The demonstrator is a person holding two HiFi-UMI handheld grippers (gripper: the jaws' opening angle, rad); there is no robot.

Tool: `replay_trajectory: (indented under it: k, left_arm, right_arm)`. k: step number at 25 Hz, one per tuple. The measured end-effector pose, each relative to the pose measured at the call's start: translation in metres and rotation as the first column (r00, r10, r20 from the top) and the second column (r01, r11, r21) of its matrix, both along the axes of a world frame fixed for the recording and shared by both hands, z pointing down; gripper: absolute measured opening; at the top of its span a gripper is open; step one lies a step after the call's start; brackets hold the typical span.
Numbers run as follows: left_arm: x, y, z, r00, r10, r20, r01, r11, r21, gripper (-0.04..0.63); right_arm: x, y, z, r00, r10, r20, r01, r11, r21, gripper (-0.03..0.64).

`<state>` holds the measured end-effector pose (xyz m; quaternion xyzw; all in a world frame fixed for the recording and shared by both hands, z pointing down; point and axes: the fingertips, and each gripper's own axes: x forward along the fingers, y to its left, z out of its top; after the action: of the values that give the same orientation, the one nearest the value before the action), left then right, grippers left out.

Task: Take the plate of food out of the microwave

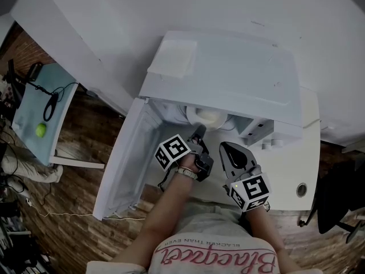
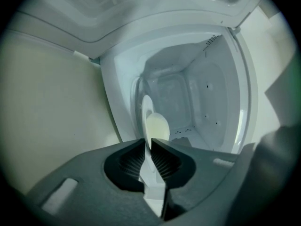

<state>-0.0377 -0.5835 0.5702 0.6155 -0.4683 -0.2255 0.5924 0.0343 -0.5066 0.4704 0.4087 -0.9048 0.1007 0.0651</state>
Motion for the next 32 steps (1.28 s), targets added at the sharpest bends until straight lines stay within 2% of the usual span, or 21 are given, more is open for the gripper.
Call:
replay_trajectory:
  k: [5,12,18,32]
  left_arm:
    - [-0.001,0.001,-0.005,0.994,-0.046,-0.101,0.050,0.998,0.040,0.018]
    - [0.000,0.009,-0.007,0.986,-0.063,-0.156,0.075,0.995,0.071,0.014]
    - [-0.001,0.019,-0.006,0.984,-0.074,-0.162,0.087,0.993,0.077,0.014]
    - [0.000,0.031,-0.017,0.986,-0.037,-0.164,0.056,0.993,0.109,0.014]
  right_arm:
    - [0.002,0.007,0.000,1.000,0.005,-0.001,-0.005,1.000,-0.004,0.011]
    - [0.006,0.018,-0.001,1.000,0.020,-0.001,-0.020,1.000,-0.006,0.011]
    - [0.006,0.028,-0.001,1.000,0.029,0.005,-0.029,1.000,-0.009,0.011]
    - [0.003,0.045,-0.003,0.999,0.050,0.006,-0.050,0.999,-0.012,0.011]
